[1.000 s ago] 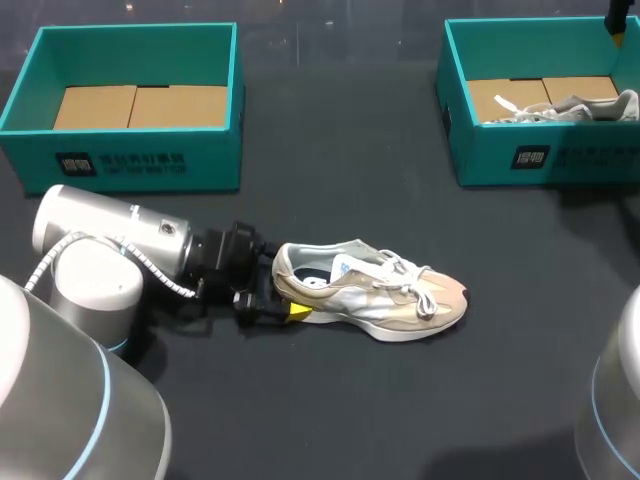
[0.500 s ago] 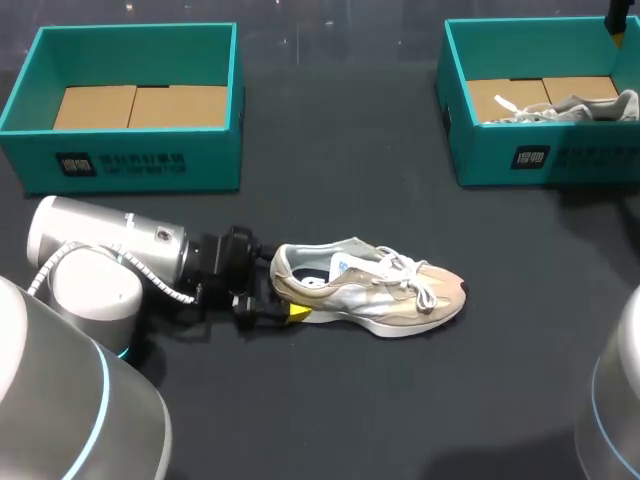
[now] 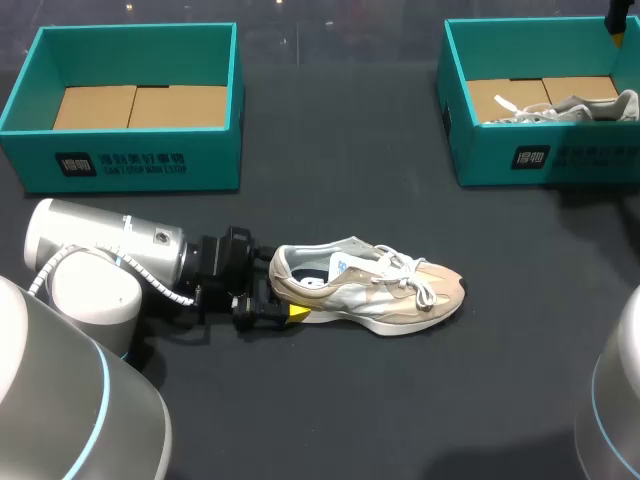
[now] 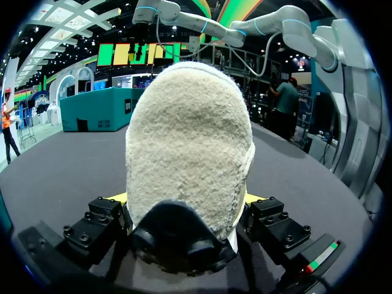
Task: Take the shoe out of the shoebox, open the shoe tongue, remove and reinsert the insole, then place the shoe into the shoebox
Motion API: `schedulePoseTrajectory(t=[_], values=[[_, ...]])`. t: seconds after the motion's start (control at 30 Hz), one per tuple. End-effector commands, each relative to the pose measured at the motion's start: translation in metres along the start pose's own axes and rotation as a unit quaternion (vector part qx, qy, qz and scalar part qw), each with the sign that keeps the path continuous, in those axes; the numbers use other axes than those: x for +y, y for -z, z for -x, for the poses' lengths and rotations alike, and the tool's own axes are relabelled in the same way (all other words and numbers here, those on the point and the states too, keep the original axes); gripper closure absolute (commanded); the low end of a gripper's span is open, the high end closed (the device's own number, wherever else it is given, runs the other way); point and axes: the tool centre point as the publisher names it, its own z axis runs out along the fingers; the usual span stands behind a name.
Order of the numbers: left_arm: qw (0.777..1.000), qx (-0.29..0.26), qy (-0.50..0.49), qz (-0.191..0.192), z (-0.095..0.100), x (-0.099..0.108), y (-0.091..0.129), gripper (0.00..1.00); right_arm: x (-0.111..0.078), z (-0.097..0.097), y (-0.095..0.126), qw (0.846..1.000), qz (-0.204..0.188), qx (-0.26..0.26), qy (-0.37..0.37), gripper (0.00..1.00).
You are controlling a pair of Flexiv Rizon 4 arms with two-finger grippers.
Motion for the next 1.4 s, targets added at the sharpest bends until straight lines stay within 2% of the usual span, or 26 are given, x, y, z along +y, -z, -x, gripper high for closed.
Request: schedulePoseTrajectory(t=[0.03, 0.57, 0.6, 0.67, 0.8, 1.0, 1.2, 1.4], values=[[1.000, -0.001, 0.000, 0.001, -0.002, 0.005, 0.002, 1.00, 0.001, 0.000, 0.000, 1.000, -0.001, 0.000, 0.000, 0.00], [1.000, -0.001, 0.000, 0.001, -0.002, 0.005, 0.002, 1.00, 0.001, 0.000, 0.000, 1.000, -0.001, 0.000, 0.000, 0.00], [1.000, -0.001, 0.000, 0.001, -0.002, 0.005, 0.002, 1.00, 0.002, -0.006, 0.001, 1.000, -0.001, 0.000, 0.001, 0.00], [1.000, -0.001, 0.000, 0.001, -0.002, 0.005, 0.002, 1.00, -0.001, -0.021, 0.005, 1.000, 0.014, -0.001, -0.005, 0.00], [1.000, -0.001, 0.000, 0.001, -0.002, 0.005, 0.002, 1.00, -0.010, -0.050, 0.007, 1.000, 0.003, -0.001, -0.018, 0.00], [1.000, -0.001, 0.000, 0.001, -0.002, 0.005, 0.002, 1.00, -0.050, -0.110, 0.020, 0.999, 0.011, -0.016, -0.042, 0.00], [1.000, -0.001, 0.000, 0.001, -0.002, 0.005, 0.002, 1.00, -0.091, -0.183, 0.032, 0.998, 0.023, -0.012, -0.061, 0.00], [1.000, -0.001, 0.000, 0.001, -0.002, 0.005, 0.002, 1.00, -0.121, -0.251, 0.034, 0.998, 0.007, -0.018, -0.065, 0.00]])
